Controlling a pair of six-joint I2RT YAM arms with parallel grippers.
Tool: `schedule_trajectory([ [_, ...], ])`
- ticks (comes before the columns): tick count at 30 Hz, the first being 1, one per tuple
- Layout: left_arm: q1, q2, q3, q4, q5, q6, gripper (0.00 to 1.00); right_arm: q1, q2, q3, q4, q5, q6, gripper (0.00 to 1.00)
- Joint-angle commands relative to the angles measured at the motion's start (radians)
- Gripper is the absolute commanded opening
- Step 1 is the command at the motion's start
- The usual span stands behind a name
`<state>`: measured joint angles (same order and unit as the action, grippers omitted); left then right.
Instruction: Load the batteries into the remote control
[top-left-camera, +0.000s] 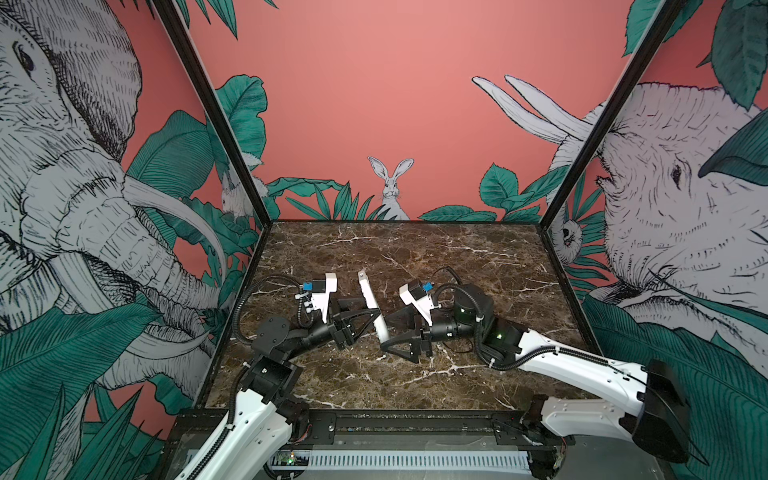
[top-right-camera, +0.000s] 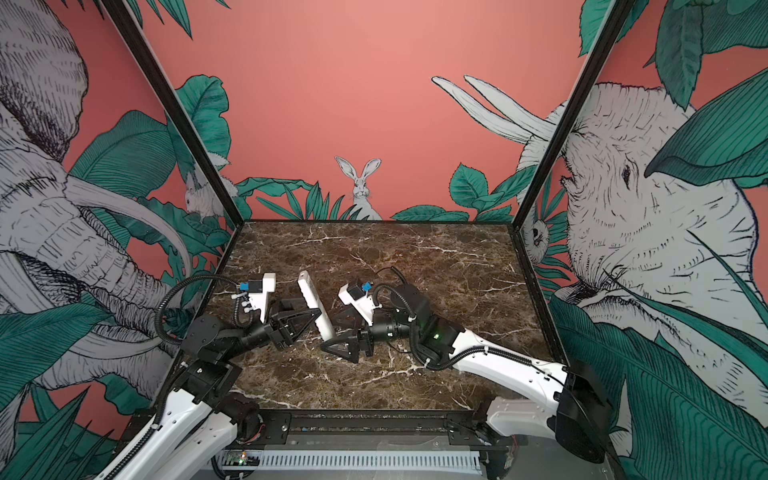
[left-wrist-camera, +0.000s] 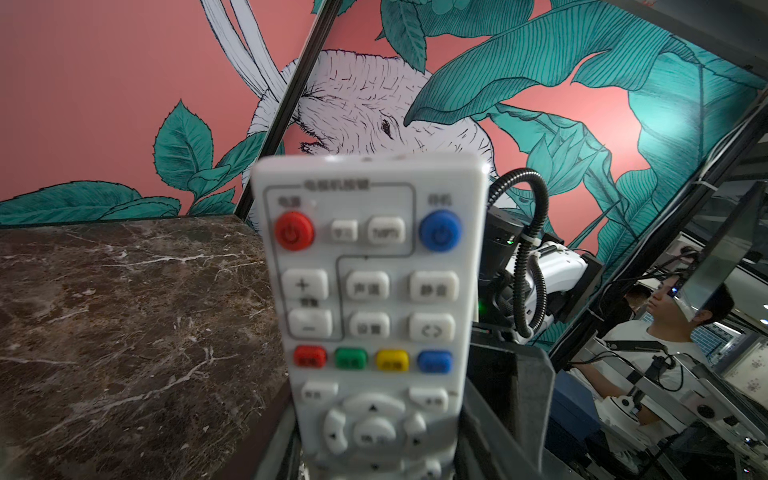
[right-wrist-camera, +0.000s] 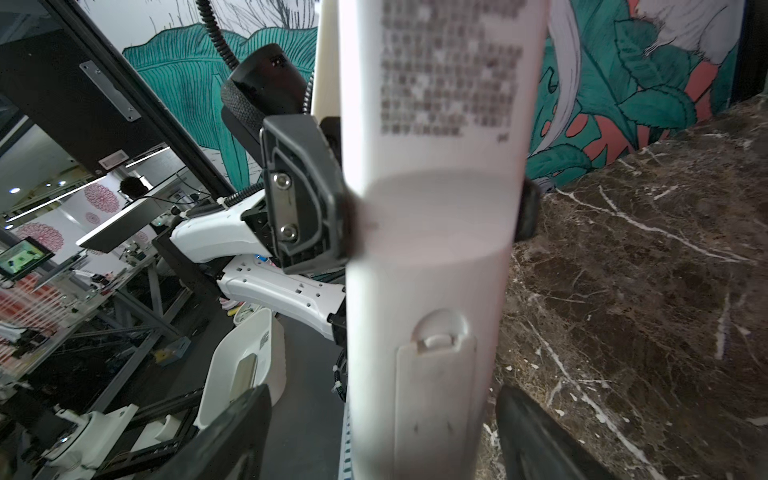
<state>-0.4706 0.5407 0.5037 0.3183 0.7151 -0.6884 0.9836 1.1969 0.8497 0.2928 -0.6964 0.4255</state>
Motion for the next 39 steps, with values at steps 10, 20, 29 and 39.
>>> schedule_trajectory([
  [10, 0.000, 0.037, 0.130, -0.400, -0.255, 0.182, 0.16, 0.005, -0.108, -0.036, -0.145, 0.203, -0.123, 0.91],
  [20, 0.000, 0.096, 0.211, -0.675, -0.462, 0.265, 0.15, 0.003, -0.151, -0.043, -0.290, 0.395, -0.189, 0.92],
  [29, 0.000, 0.171, 0.257, -0.804, -0.572, 0.309, 0.14, 0.003, -0.178, -0.060, -0.374, 0.550, -0.215, 0.94],
  [39, -0.002, 0.270, 0.266, -0.840, -0.644, 0.320, 0.13, 0.003, -0.140, -0.046, -0.442, 0.606, -0.221, 0.96],
])
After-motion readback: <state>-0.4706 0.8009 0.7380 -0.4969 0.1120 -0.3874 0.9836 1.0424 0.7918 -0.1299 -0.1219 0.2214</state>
